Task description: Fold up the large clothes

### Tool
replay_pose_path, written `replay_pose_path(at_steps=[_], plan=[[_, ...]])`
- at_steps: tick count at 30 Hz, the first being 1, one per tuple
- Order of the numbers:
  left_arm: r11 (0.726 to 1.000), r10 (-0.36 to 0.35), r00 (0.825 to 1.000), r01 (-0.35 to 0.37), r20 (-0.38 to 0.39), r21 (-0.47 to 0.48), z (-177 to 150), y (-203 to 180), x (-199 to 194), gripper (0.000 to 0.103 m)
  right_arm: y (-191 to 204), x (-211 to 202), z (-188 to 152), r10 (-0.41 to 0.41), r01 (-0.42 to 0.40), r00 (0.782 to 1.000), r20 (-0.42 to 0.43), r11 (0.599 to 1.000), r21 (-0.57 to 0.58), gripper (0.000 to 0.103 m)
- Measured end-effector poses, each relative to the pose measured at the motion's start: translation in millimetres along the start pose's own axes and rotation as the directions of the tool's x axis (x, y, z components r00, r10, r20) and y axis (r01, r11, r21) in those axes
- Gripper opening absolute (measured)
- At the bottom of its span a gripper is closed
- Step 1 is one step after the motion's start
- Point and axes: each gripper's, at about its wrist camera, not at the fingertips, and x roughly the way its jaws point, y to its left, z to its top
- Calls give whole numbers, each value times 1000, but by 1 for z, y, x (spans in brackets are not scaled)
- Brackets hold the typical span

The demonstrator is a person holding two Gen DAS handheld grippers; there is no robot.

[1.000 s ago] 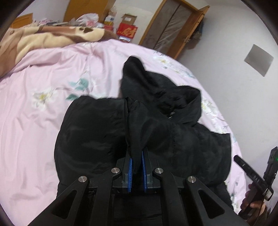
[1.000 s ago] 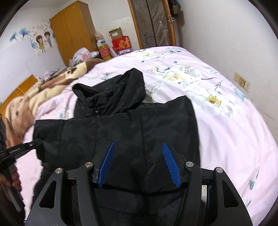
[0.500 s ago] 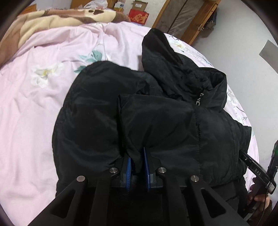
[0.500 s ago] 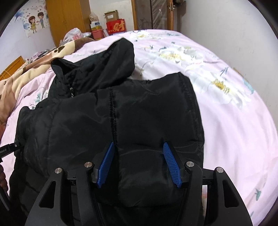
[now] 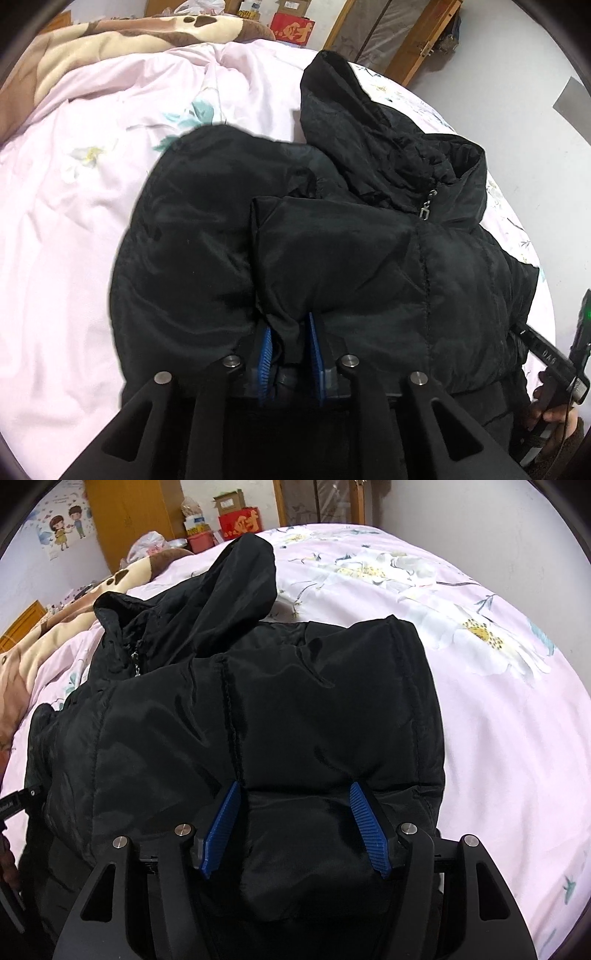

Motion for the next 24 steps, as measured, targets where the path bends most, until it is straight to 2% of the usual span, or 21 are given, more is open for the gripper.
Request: replay_pose_path(at_steps=[1, 3, 6, 8, 9, 13, 17, 21, 24], plan=[[1000, 2, 1000, -2, 14, 2, 3, -1, -9, 30, 1, -14, 3, -2, 1, 999, 35, 1000, 7, 62], [1000, 5, 996, -7, 93, 26, 8, -6, -33, 57, 8, -38, 6, 29, -30, 993, 111, 1000, 2, 62], [997, -22, 983, 8, 185, 78, 13, -23, -61, 67, 29, -60, 11, 82, -75, 982, 168, 996, -46, 65], [994, -57, 983, 39, 174, 105, 17, -33, -61, 75, 51, -59, 11, 121, -104, 981, 153, 988, -115, 66], [993, -64, 988, 49, 143, 111, 19, -38, -54, 75, 60, -54, 9, 125, -105, 983, 136, 984, -144, 66], [989, -14, 999, 6, 51, 147, 14, -44, -19, 75, 84, -19, -5, 118, -109, 992, 36, 974, -197, 66], [990, 10, 1000, -11, 7, 138, 4, -32, 9, 75, 90, -3, -16, 67, -54, 997, 46, 968, -247, 67], [992, -20, 999, 23, -27, 123, 11, -24, 15, 75, 95, 5, -11, 71, -70, 997, -6, 957, -281, 68], [990, -84, 996, 84, -2, 111, 31, -19, 1, 75, 83, -6, 8, 132, -135, 991, -27, 962, -237, 68]])
